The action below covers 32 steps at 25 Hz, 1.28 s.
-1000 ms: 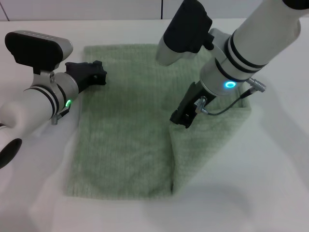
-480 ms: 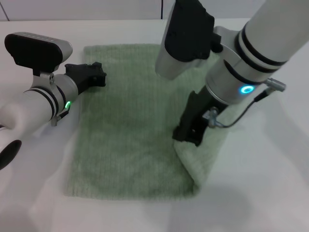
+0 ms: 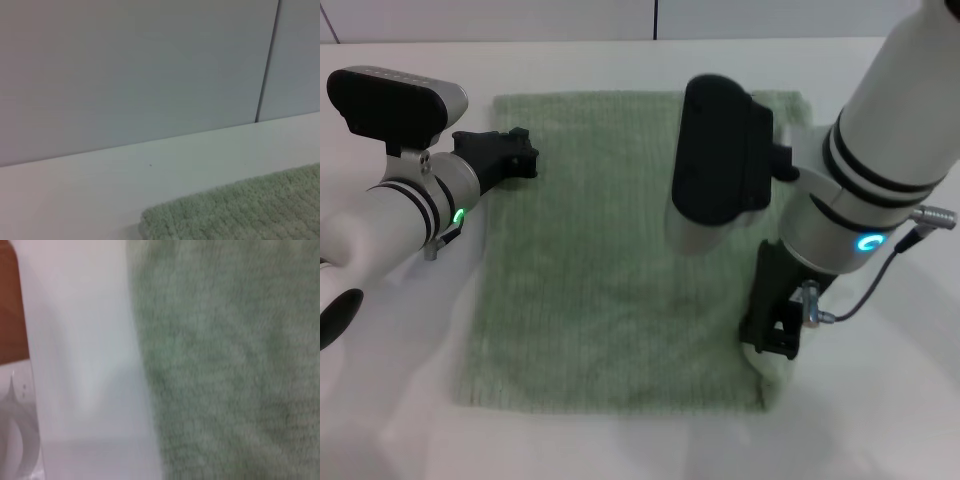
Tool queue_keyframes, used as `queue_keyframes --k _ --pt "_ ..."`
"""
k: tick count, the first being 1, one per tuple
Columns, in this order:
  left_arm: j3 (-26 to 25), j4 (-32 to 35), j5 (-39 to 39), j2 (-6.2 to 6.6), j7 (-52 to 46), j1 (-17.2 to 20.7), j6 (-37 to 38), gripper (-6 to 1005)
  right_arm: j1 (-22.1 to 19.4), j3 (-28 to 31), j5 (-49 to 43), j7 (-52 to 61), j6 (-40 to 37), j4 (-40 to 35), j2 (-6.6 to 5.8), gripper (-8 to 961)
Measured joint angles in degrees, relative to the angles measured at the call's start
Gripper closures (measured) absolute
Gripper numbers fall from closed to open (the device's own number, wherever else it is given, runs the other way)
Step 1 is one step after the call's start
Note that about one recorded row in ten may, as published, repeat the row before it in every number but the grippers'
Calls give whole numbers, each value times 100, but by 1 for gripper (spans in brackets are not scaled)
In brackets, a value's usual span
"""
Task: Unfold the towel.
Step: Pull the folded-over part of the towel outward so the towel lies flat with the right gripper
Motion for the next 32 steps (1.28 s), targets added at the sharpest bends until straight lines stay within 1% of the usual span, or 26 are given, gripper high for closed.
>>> queue_keyframes --k 3,9,13,24,30,32 --pt "-1 0 0 2 0 -2 0 920 -8 -156 -74 7 33 41 -5 943" --pt "-1 0 0 4 0 -3 0 918 91 -529 -111 79 55 423 -20 943" --pt "-1 0 0 5 0 -3 0 916 139 -755 -146 134 56 550 -21 944" --pt "-4 -14 0 12 0 -2 -9 912 234 -777 -256 203 47 474 -12 944" --pt "-9 -18 0 12 -1 -2 -11 910 208 -745 -253 205 41 173 -5 767" --pt "-10 -18 0 12 -1 -2 -12 909 152 -754 -232 195 17 -73 7 735"
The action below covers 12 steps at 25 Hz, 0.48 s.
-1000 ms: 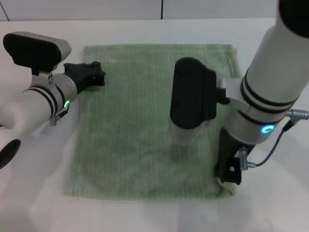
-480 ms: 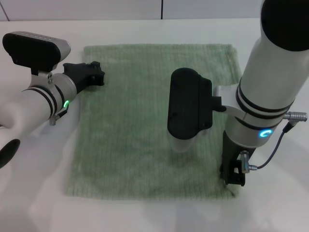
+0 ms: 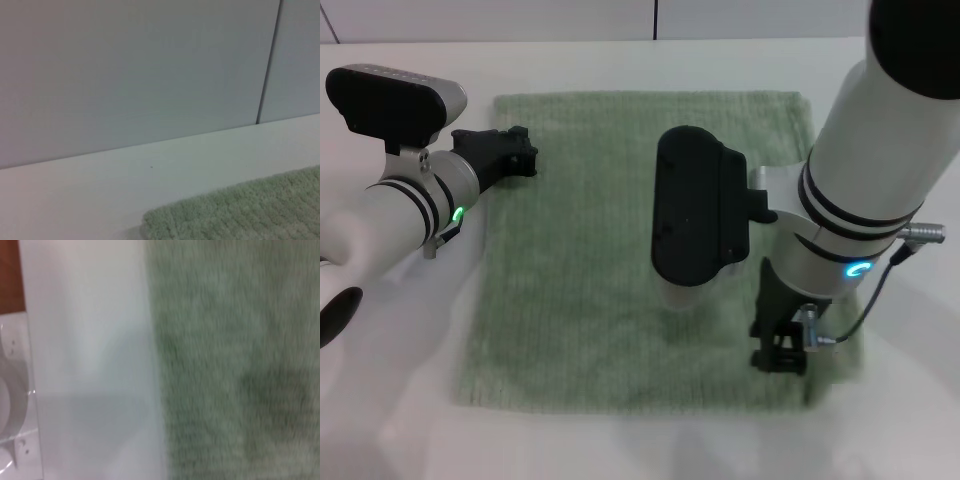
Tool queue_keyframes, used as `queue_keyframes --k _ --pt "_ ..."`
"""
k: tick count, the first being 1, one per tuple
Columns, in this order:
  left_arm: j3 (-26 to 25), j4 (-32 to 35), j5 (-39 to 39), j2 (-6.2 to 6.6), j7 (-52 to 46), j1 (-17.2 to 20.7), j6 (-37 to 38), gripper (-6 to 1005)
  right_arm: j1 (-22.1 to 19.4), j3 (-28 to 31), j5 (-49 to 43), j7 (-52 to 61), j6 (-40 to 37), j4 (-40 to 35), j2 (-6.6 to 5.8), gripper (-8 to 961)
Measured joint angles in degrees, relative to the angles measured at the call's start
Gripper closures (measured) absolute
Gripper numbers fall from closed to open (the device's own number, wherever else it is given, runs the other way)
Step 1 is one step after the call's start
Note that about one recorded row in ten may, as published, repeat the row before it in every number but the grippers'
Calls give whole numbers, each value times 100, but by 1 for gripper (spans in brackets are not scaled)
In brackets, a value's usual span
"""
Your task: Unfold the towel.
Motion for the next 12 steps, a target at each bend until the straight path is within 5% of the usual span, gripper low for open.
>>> queue_keyframes --k 6,12 --pt "0 -1 0 0 0 8 1 907 -238 -40 -225 -53 -705 -573 29 720" --pt "0 -32 0 -4 0 23 8 905 -739 -114 -1300 20 -2624 -567 35 721"
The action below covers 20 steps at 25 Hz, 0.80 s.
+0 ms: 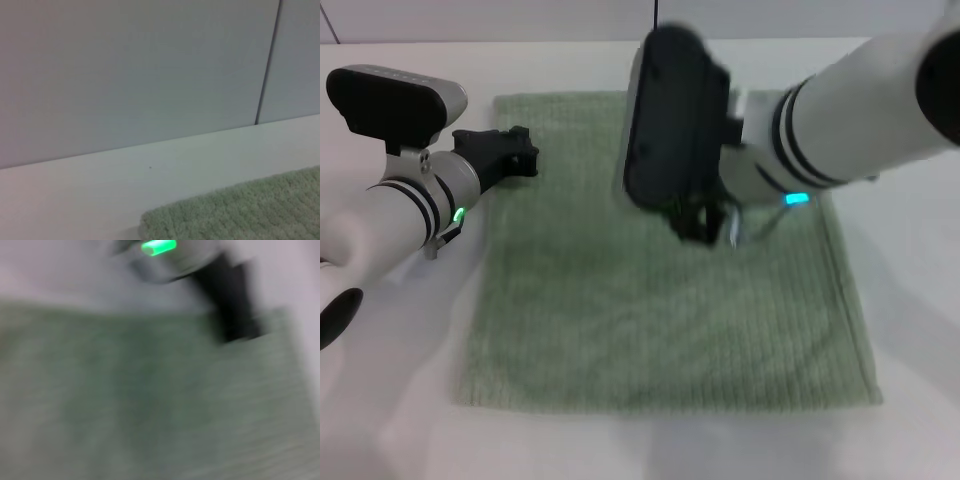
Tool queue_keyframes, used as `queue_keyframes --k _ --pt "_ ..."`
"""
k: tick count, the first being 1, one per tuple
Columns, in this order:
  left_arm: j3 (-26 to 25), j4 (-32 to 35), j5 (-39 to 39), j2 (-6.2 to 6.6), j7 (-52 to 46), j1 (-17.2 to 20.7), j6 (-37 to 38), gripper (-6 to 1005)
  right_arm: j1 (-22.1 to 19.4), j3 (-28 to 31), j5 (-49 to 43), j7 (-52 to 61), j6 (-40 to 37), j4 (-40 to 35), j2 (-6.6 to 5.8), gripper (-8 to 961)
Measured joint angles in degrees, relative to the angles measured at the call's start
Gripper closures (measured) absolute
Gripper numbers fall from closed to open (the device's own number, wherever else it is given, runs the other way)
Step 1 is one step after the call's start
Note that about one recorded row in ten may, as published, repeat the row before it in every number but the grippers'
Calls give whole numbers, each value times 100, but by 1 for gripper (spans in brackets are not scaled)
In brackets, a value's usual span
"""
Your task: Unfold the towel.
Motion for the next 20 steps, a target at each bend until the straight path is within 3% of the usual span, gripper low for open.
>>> queue_keyframes --k 1,2,4,6,7,10,11,12,16,20 --pt "0 -55 0 0 0 33 12 904 -220 42 -304 116 -720 -34 1 721" --pt "0 -55 0 0 0 33 12 904 -220 42 -304 116 -720 -34 1 721" --pt "0 -135 0 2 0 96 94 903 -487 117 -470 181 -1434 -122 1 721" --pt "-16 -268 -1 8 -14 271 480 903 -1049 232 -568 200 -2863 -309 7 721" --pt "-16 -268 -1 8 -14 271 480 902 -1049 232 -568 200 -2863 -309 7 721" --pt "-163 -352 -5 13 -48 585 1339 901 -1523 271 -551 197 -4129 -342 26 721" --pt "-279 -356 -7 14 -54 862 2115 901 -1807 245 -538 200 -4977 -238 29 720" --pt "-279 -356 -7 14 -54 862 2115 900 -1807 245 -538 200 -4977 -238 29 720" --pt "-593 -308 -30 1 -68 1398 3572 899 -2159 130 -509 245 -6439 198 30 718" --pt "-727 -281 -39 -6 -69 1579 4068 897 -2234 119 -496 327 -7079 451 30 711"
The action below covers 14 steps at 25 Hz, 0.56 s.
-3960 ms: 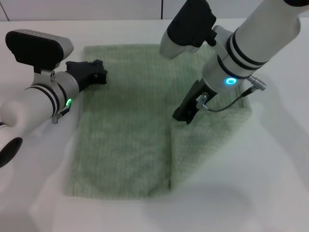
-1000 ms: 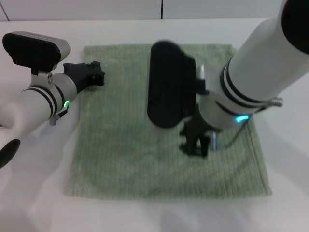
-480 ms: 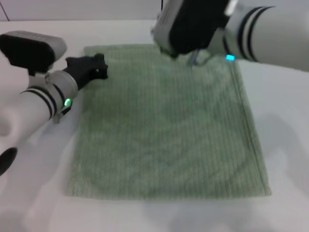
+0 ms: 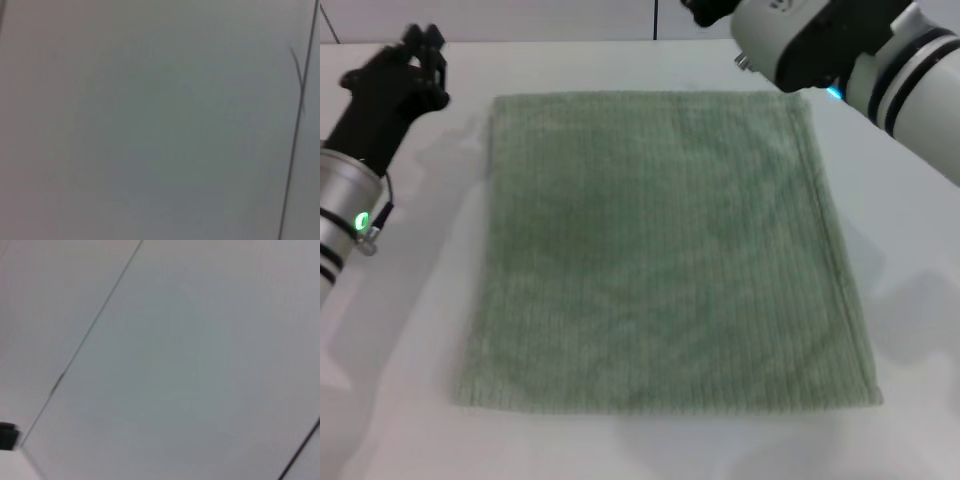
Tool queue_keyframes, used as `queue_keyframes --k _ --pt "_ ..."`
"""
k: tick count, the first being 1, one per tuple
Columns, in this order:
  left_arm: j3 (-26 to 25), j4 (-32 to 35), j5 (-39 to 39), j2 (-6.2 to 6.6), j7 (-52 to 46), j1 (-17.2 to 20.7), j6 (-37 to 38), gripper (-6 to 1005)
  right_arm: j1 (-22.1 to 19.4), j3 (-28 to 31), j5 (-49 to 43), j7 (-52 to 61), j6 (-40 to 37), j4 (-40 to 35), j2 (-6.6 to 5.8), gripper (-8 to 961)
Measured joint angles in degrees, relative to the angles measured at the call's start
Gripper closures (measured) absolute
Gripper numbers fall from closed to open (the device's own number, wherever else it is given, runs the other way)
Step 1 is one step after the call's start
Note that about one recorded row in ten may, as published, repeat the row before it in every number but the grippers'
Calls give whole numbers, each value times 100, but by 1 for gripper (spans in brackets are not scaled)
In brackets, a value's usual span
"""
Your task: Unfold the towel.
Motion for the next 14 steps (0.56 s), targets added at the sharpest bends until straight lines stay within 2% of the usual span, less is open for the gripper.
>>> queue_keyframes --k 1,2,4,6,10,11,12,14 --pt "-23 11 0 0 0 46 148 897 -89 -16 0 29 -631 248 0 709" --pt "-39 29 -1 1 3 80 278 897 -89 -16 0 29 -631 248 0 683" --pt "-73 96 -3 2 30 126 538 896 -187 -64 0 34 -1479 593 0 631" --pt "-120 255 -4 -1 57 135 885 706 -256 -125 72 36 -2379 979 0 578" --pt "-167 326 -5 -8 65 135 1053 549 -284 -264 618 38 -4310 1899 -1 462" --pt "-182 335 -8 -10 65 139 1107 509 -219 -391 1035 38 -5117 2393 -6 425" --pt "-185 336 -9 -10 65 140 1114 470 -219 -391 1035 38 -5117 2393 -6 387" --pt "-219 360 -13 -10 66 153 1178 470 -126 -543 1313 38 -5750 2853 -18 312"
